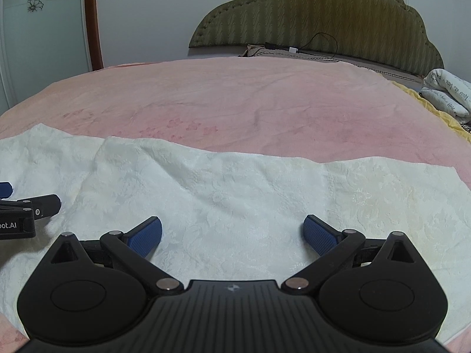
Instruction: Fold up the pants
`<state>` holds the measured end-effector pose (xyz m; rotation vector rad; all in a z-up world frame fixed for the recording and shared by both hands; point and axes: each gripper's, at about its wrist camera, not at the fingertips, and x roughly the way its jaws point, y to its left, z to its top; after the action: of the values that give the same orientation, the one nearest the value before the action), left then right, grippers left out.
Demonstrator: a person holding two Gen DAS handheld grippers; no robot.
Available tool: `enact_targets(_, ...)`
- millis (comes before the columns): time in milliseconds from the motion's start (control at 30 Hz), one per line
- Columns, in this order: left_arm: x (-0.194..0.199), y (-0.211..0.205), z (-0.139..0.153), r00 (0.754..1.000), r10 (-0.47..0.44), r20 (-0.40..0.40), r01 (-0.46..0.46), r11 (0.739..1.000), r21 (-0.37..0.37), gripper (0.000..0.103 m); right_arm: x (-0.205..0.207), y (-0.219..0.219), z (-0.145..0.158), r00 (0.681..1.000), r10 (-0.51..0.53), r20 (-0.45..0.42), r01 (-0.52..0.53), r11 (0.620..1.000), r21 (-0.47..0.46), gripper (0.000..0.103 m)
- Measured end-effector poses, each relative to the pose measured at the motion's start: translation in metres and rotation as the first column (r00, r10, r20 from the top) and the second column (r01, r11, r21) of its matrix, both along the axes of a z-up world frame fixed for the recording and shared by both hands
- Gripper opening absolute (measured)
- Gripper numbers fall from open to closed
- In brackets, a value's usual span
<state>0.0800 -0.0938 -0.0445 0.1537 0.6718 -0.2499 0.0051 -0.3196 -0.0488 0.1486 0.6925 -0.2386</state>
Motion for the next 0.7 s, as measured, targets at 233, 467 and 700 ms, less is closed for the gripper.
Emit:
enact_targets(233, 0.0, 0.002, -0.001, 1.0, -0.002, -0.004, 0.002, 1.0, -0.015, 0.103, -0.013, -0.02, 0.007, 0.999, 0.049, 0.012, -0.05, 0.994, 0.092, 0.103)
enact_targets(467, 0.0, 0.002, -0.002, 1.0, -0.002, -0.004, 0.002, 1.0, -0.017, 0.103, -0.116, -0.098, 0.047, 0.985, -0.141, 0.101, 0.111, 0.96, 0.256, 0.103)
enact_targets(700, 0.0, 0.002, -0.002, 1.0, -0.002, -0.004, 0.002, 1.0, -0.017, 0.103, -0.217, -0.188, 0.018, 0.914, -0.384, 0.129, 0.146, 0.609, 0.78, 0.103)
